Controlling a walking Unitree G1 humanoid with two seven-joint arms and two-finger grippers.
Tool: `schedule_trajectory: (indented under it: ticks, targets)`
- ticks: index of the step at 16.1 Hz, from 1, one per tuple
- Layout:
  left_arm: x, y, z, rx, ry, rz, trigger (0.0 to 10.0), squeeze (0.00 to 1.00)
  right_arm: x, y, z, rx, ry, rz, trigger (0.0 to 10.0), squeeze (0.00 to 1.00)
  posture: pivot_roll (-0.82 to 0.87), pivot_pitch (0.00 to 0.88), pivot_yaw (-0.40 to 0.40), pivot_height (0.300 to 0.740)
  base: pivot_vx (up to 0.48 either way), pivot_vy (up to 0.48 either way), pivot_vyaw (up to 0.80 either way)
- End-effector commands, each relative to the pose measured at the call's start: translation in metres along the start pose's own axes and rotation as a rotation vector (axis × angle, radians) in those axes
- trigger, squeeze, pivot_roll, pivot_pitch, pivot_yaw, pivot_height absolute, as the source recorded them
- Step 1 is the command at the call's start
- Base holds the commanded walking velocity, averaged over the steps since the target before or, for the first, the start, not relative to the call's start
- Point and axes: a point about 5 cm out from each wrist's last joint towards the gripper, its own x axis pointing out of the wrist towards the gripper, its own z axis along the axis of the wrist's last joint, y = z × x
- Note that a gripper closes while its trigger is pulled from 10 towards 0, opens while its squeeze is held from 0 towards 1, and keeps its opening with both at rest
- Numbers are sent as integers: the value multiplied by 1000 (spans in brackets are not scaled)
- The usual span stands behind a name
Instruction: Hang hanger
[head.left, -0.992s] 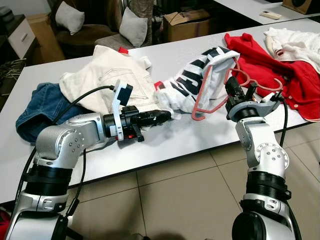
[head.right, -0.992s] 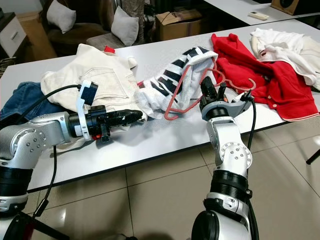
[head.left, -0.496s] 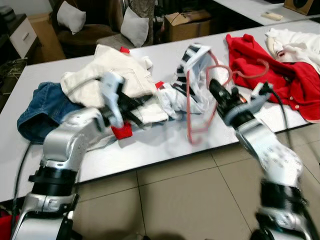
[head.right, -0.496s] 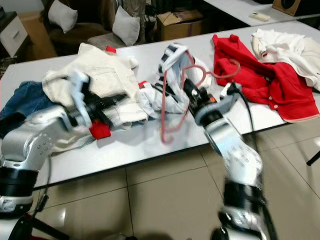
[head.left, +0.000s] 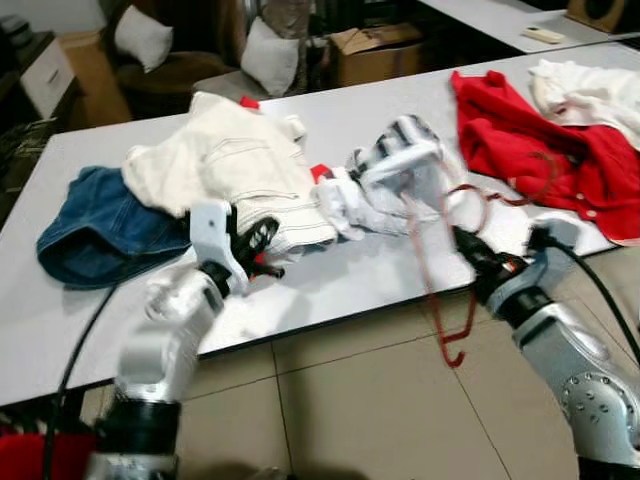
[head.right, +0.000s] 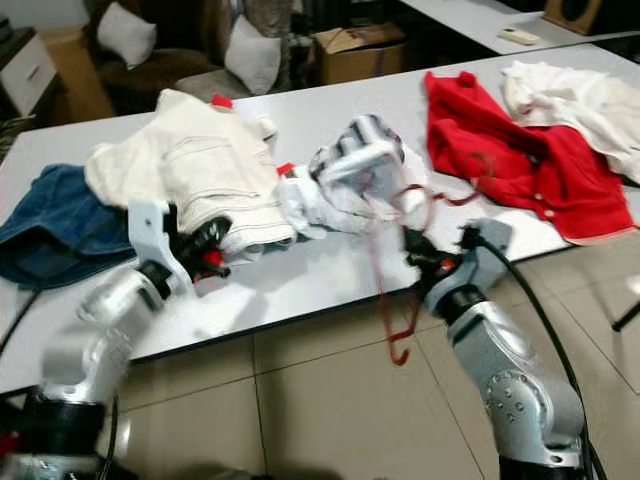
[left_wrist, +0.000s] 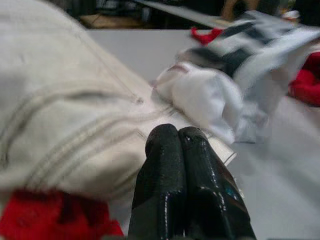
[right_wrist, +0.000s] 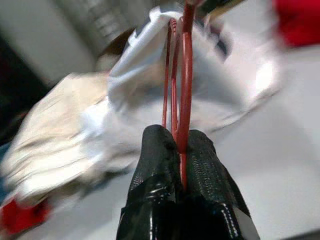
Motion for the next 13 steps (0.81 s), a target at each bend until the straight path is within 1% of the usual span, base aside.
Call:
schedule_trajectory:
  ticks: [1, 2, 3, 4, 5, 6, 7, 9, 10, 11, 13]
  targets:
    - [0, 2, 0, 24, -8, 38, 10000, 0, 0, 1, 7, -20, -47, -24, 10000, 0, -211, 0, 115, 740, 0, 0, 0]
    - [-2, 4, -6, 76, -14, 89, 10000, 0, 1, -3, 7, -129, -53, -99, 10000, 0, -204, 0, 107, 740, 0, 0, 0]
    - [-3, 4, -7, 64, -18, 108, 10000, 0, 1, -4, 6, -145, -66, -139, 10000, 0, -200, 0, 103, 740, 0, 0, 0]
    - [-4, 6, -6, 79, -32, 125, 10000, 0, 2, -4, 5, -192, -76, -167, 10000, 0, -196, 0, 97, 740, 0, 0, 0]
    - [-4, 5, -6, 114, -22, 129, 10000, 0, 3, -3, 3, -271, -92, -185, 10000, 0, -190, 0, 91, 740, 0, -319, 0]
    - [-3, 1, -5, 152, -23, 128, 10000, 0, 3, -5, 0, -249, -94, -191, 10000, 0, -165, 0, 77, 740, 0, -480, 800]
    - [-2, 0, -5, 159, -23, 128, 10000, 0, 3, -6, 0, -247, -98, -191, 10000, 0, -165, 0, 77, 740, 0, -480, 800]
    - [-3, -8, -7, 209, -32, 126, 10000, 0, 5, -9, -2, -283, -82, -188, 10000, 0, -153, 0, 52, 740, 0, -480, 800]
    - [-3, -9, -6, 196, -39, 144, 10000, 0, 7, -8, 0, -270, -88, -173, 10000, 0, -151, 0, 47, 740, 0, -480, 0]
    - [-2, -9, -11, 180, -28, 154, 10000, 0, 9, -12, -1, -266, -92, -179, 10000, 0, -151, 0, 47, 740, 0, -480, 0]
    - [-3, -12, -10, 183, -31, 147, 10000, 0, 9, -13, 1, -262, -89, -175, 10000, 0, -153, 0, 49, 740, 0, -367, 0]
